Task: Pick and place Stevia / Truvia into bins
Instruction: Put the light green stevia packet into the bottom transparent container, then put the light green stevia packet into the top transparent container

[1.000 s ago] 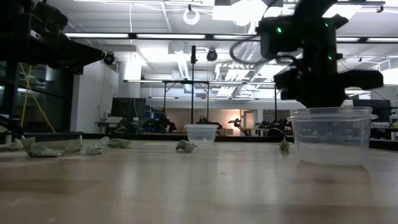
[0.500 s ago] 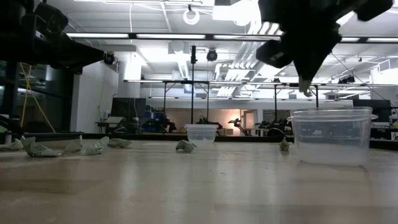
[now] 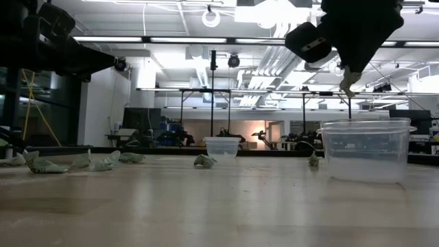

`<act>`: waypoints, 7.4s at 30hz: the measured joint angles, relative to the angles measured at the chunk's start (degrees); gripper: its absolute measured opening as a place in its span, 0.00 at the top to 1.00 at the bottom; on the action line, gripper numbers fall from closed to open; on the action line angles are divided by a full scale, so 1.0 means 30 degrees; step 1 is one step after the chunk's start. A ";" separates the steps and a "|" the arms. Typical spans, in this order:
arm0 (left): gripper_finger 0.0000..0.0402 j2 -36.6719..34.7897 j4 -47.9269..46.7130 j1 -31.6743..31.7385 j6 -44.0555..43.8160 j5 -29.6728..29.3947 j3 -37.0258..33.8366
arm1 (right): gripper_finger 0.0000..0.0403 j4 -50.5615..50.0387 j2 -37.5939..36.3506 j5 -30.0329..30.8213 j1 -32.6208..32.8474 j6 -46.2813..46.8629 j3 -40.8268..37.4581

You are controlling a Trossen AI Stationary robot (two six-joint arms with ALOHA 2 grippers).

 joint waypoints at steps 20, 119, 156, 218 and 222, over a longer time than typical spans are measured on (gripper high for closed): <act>0.77 0.0004 -0.0007 0.0006 -0.0138 0.0007 -0.0005 | 0.71 -0.1171 0.0000 0.4924 -0.1028 0.1284 0.0000; 0.77 -0.0001 0.0007 0.0000 -0.0641 -0.0131 0.0000 | 0.44 0.2086 -0.1281 0.2343 -1.1845 -0.4399 -0.4622; 0.77 0.0002 0.0000 -0.0001 -0.0645 -0.0124 0.0000 | 0.97 -0.0379 0.3206 0.0555 -1.1300 -0.7042 -0.1350; 0.77 0.0000 0.0051 0.0006 -0.0700 -0.0420 -0.0001 | 0.98 2.0939 -1.6425 0.5718 -0.4613 0.4399 -1.7416; 0.77 -0.0001 0.0058 -0.0001 -0.0699 0.0030 -0.0007 | 0.98 2.1439 -2.0019 0.7275 -0.3707 0.4225 -1.9501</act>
